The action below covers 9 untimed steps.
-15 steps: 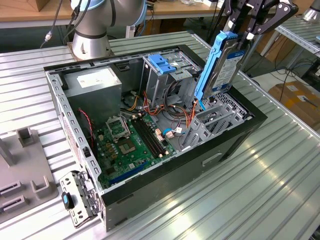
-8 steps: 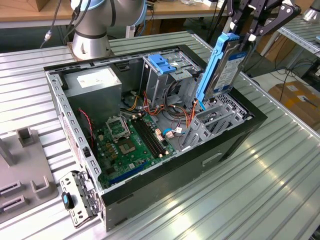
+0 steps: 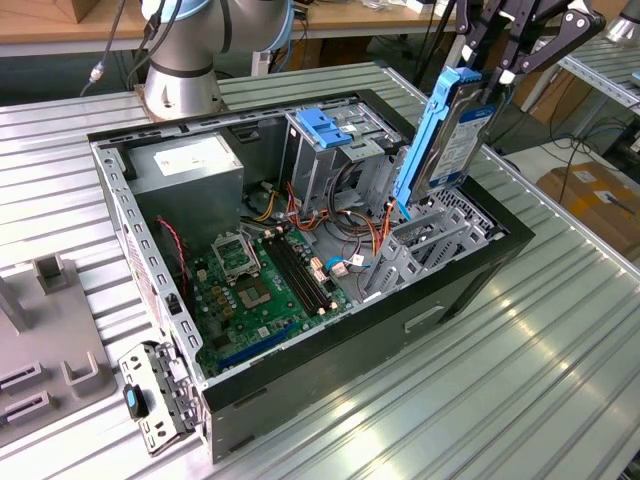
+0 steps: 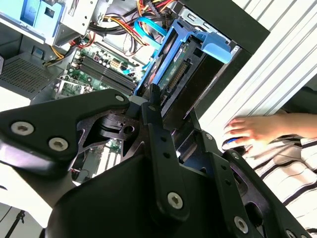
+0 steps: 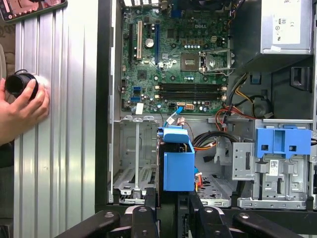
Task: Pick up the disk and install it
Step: 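Pick up the disk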
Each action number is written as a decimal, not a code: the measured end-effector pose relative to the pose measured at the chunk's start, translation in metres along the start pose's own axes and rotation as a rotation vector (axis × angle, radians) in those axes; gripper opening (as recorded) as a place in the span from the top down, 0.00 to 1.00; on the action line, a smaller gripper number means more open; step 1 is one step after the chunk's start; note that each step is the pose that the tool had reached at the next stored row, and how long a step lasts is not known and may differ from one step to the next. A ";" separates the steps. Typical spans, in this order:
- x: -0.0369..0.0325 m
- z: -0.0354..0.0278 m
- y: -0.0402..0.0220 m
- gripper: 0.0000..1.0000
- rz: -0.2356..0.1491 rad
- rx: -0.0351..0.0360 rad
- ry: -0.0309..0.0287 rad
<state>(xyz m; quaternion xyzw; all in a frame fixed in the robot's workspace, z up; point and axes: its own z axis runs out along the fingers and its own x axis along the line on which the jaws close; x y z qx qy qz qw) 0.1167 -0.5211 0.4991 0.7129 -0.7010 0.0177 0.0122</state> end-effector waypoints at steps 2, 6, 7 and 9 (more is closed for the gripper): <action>0.0000 0.0000 0.0000 0.65 0.000 0.0000 0.0000; 0.0001 0.0000 0.0000 0.65 0.000 0.0000 0.0000; 0.0001 0.0000 0.0000 0.65 0.000 0.0000 0.0000; 0.0001 0.0000 0.0000 0.65 0.000 0.0000 -0.0001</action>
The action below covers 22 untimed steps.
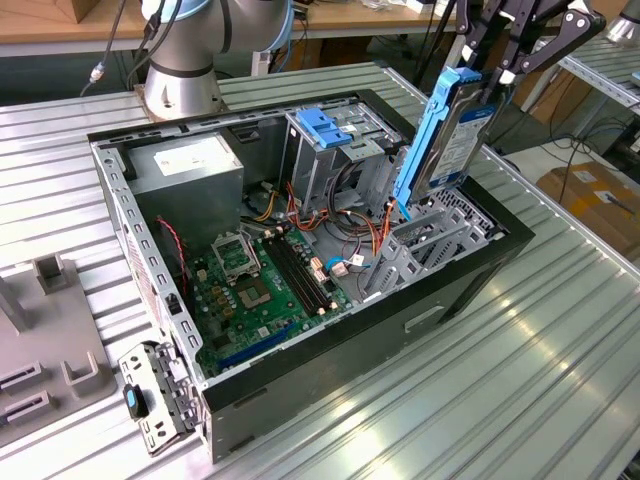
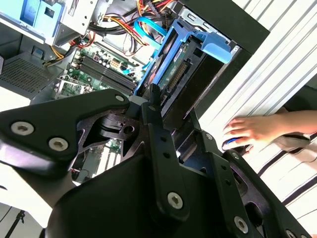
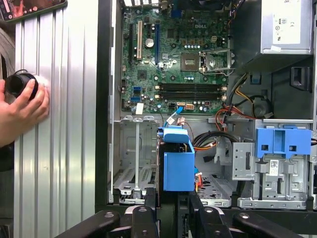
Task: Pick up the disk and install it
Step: 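Pick up the disk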
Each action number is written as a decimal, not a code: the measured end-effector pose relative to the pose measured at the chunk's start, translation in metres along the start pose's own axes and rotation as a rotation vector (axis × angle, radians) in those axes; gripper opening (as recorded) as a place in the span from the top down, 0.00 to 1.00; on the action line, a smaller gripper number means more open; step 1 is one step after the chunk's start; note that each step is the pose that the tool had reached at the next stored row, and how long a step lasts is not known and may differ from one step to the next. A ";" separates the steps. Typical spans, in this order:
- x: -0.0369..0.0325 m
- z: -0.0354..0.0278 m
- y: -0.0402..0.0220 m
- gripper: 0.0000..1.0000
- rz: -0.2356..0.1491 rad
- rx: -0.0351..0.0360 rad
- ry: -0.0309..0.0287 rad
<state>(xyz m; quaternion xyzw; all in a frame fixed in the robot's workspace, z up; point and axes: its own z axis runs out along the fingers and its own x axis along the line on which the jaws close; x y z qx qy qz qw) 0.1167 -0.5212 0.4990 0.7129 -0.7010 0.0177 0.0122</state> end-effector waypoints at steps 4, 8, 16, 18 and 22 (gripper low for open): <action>0.0038 0.0002 0.0001 0.65 0.000 0.0000 0.0000; 0.0134 0.0008 0.0002 0.65 0.000 0.0000 0.0000; 0.0283 0.0106 0.0006 0.65 0.000 0.0000 0.0001; 0.0282 0.0145 0.0012 0.65 0.000 -0.0001 0.0002; 0.0281 0.0208 0.0020 0.65 0.000 0.0000 0.0000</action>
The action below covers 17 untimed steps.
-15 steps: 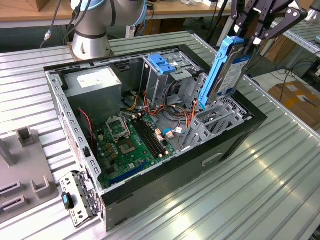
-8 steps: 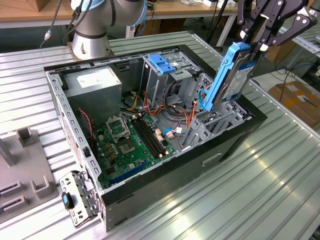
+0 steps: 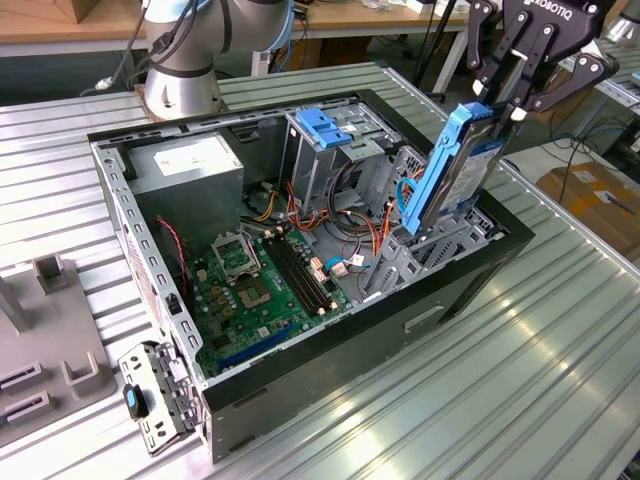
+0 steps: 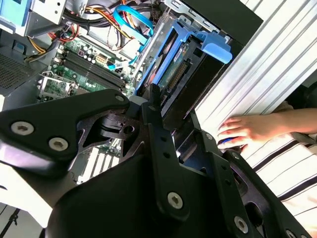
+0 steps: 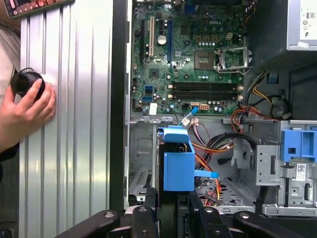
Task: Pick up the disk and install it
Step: 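Pick up the disk, then insert the disk into the insertion slot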
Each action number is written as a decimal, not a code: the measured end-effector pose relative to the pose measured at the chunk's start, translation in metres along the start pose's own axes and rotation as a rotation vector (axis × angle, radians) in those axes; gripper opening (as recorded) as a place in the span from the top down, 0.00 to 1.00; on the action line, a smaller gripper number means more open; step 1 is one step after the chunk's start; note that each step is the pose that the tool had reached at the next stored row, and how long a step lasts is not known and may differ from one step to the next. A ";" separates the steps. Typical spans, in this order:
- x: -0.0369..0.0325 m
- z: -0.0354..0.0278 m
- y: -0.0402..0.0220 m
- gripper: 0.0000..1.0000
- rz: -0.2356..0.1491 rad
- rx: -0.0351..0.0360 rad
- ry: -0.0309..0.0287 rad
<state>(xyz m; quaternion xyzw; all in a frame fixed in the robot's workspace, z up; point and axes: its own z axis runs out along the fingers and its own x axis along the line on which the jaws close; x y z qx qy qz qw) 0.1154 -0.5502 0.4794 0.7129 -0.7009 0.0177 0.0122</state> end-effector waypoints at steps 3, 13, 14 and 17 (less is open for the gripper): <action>-0.0001 0.0024 0.0015 0.65 0.000 0.0000 0.0000; -0.0005 0.0098 0.0018 0.65 0.000 -0.0001 0.0000; -0.0005 0.0106 0.0018 0.65 0.000 0.0000 -0.0001; -0.0006 0.0132 0.0019 0.65 0.000 0.0000 0.0002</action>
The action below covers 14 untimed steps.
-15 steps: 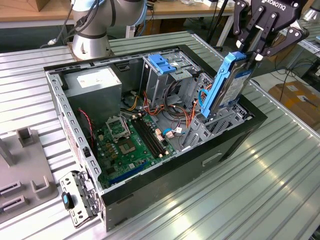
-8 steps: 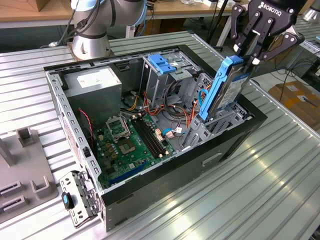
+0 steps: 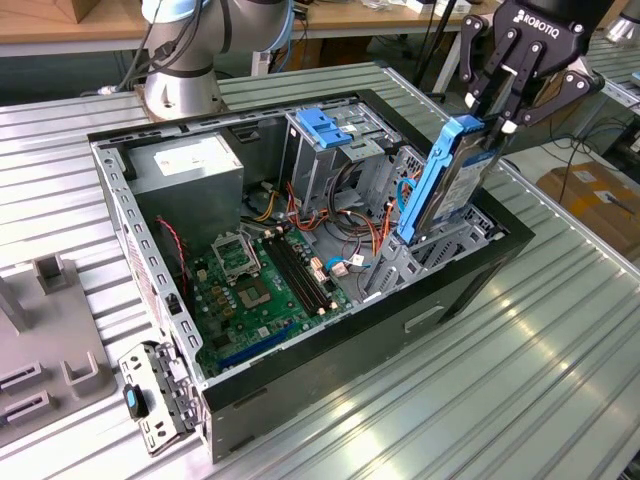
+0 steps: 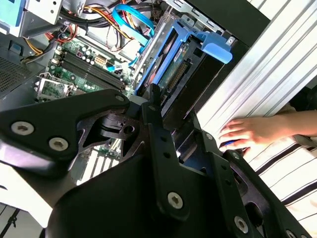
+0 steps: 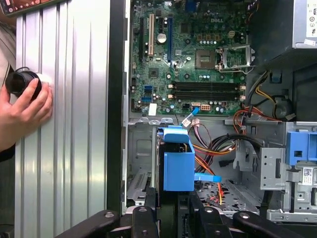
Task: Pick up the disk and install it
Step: 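Insert the disk into the insertion slot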
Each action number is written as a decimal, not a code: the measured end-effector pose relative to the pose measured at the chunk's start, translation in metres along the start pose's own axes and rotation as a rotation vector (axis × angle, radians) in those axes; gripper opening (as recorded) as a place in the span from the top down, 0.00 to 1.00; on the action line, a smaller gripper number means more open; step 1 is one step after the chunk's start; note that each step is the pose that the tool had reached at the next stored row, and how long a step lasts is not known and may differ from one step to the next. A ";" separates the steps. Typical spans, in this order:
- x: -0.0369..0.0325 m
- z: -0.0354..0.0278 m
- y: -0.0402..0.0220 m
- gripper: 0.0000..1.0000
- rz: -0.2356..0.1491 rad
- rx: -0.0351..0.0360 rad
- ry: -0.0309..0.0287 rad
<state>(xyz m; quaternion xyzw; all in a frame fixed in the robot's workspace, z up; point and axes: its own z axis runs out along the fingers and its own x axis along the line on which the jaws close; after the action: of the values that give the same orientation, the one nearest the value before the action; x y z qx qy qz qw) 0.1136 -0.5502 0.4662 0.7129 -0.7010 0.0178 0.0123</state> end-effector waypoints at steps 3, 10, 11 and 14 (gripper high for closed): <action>0.0000 0.0001 0.0000 0.65 0.000 0.0000 -0.0002; -0.0001 0.0018 0.0005 0.65 0.000 0.0000 -0.0001; -0.0001 0.0019 0.0005 0.65 0.000 0.0000 0.0001; -0.0001 0.0023 0.0005 0.65 0.000 0.0000 -0.0001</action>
<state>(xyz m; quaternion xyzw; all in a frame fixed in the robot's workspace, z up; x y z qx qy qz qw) 0.1131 -0.5502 0.4639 0.7129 -0.7009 0.0177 0.0122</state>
